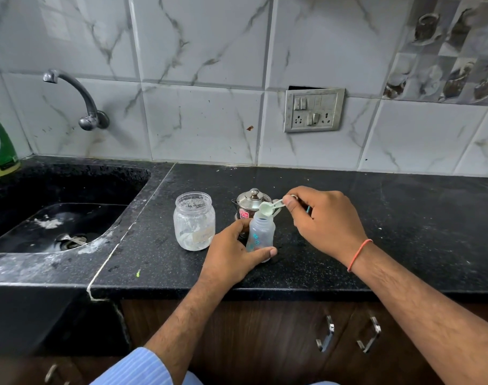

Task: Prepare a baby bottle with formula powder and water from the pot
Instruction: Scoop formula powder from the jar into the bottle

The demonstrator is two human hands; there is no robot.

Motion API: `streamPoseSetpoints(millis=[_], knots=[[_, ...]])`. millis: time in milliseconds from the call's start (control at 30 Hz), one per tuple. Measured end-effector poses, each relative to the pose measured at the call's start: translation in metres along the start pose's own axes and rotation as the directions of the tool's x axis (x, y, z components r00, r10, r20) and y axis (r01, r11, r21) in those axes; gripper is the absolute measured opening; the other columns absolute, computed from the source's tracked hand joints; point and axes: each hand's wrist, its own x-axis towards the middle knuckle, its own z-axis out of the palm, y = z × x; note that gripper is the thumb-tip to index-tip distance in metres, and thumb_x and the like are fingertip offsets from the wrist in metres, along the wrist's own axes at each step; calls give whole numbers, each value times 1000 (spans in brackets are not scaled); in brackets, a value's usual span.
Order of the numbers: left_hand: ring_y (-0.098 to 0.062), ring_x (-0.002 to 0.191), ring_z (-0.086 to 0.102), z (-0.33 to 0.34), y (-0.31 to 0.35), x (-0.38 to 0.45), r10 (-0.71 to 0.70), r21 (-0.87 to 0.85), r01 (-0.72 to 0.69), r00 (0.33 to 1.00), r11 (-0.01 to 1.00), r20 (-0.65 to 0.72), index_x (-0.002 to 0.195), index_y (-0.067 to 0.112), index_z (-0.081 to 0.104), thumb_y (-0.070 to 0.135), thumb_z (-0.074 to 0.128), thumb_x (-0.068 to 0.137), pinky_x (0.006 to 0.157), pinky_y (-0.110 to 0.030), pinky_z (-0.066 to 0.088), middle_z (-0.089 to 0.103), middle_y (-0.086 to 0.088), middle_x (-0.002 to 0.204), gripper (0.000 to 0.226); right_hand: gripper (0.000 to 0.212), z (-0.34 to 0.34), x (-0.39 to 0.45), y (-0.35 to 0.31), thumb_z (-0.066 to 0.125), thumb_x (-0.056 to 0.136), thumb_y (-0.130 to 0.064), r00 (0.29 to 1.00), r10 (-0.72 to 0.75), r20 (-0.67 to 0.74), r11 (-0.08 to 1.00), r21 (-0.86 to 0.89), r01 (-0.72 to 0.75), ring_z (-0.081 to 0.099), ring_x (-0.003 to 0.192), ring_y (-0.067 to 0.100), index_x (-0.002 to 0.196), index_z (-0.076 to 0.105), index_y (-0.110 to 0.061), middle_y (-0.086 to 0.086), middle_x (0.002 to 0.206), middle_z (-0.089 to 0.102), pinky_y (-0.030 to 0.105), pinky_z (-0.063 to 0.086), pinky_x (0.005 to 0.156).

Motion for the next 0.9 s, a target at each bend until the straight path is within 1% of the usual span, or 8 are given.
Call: streamPoseSetpoints(millis=[133, 233, 333, 433, 600, 667, 767, 900], knots=[[-26, 102, 78, -6, 4, -12, -29, -26, 27, 997, 999, -78, 157, 29, 58, 94, 87, 45, 91, -46, 66, 79, 10, 123, 132, 26, -2, 6, 2, 59, 106, -40, 980, 189, 66, 955, 220, -199, 60, 51, 9, 89, 75, -28, -7, 59, 70, 32, 51, 58], [0, 79, 66, -11, 8, -31, 13, -24, -17, 988, 1000, -157, 142, 30, 67, 81, 91, 55, 77, -26, 57, 72, 16, 109, 104, 28, -3, 10, 2, 62, 107, -31, 952, 294, 89, 848, 435, -303, 53, 42, 8, 85, 77, -21, -1, 57, 70, 28, 45, 58], [-2, 93, 58, -34, 7, -45, 207, 154, -158, 897, 975, -390, 125, 31, 68, 65, 92, 70, 80, -27, 53, 57, 19, 104, 69, 24, 1, 13, 1, 62, 107, -27, 916, 379, 133, 703, 602, -379, 48, 40, 18, 91, 78, -19, 5, 58, 69, 29, 42, 54], [-18, 121, 53, -66, -10, -36, 287, 256, -161, 747, 953, -600, 142, 16, 56, 50, 101, 70, 105, -47, 51, 54, 2, 134, 93, 23, 4, 17, -4, 62, 107, -25, 895, 410, 175, 621, 665, -415, 49, 45, 22, 92, 78, -17, 5, 59, 68, 31, 42, 53], [-25, 150, 49, -106, -44, -1, -154, 43, 176, 939, 983, -309, 172, 34, 16, 54, 107, 57, 127, -50, 38, 52, 0, 160, 149, 26, 7, 27, -17, 63, 105, -33, 931, 341, 133, 713, 609, -348, 59, 57, 12, 87, 78, -22, 1, 66, 74, 39, 52, 66], [-17, 135, 64, -107, -44, 6, -153, 83, 167, 976, 982, -154, 168, 36, 29, 52, 108, 58, 117, -41, 49, 65, 12, 143, 136, 27, 10, 32, -23, 63, 104, -35, 944, 310, 115, 743, 589, -316, 61, 60, 7, 85, 78, -22, 0, 69, 75, 39, 53, 70], [-6, 118, 71, -102, -44, 10, -68, 105, 91, 977, 990, -201, 142, 41, 55, 49, 108, 60, 107, -36, 56, 71, 26, 123, 98, 27, 13, 39, -36, 64, 105, -33, 961, 258, 98, 789, 552, -268, 60, 57, 0, 84, 77, -22, -3, 70, 75, 25, 48, 64], [1, 127, 65, -104, -49, 6, 63, 61, -48, 958, 997, -279, 147, 42, 54, 39, 110, 61, 108, -30, 53, 69, 23, 136, 103, 19, 20, 43, -56, 69, 103, -32, 993, 97, 71, 868, 483, -119, 62, 62, 3, 93, 82, -23, -5, 72, 75, 22, 48, 61]])
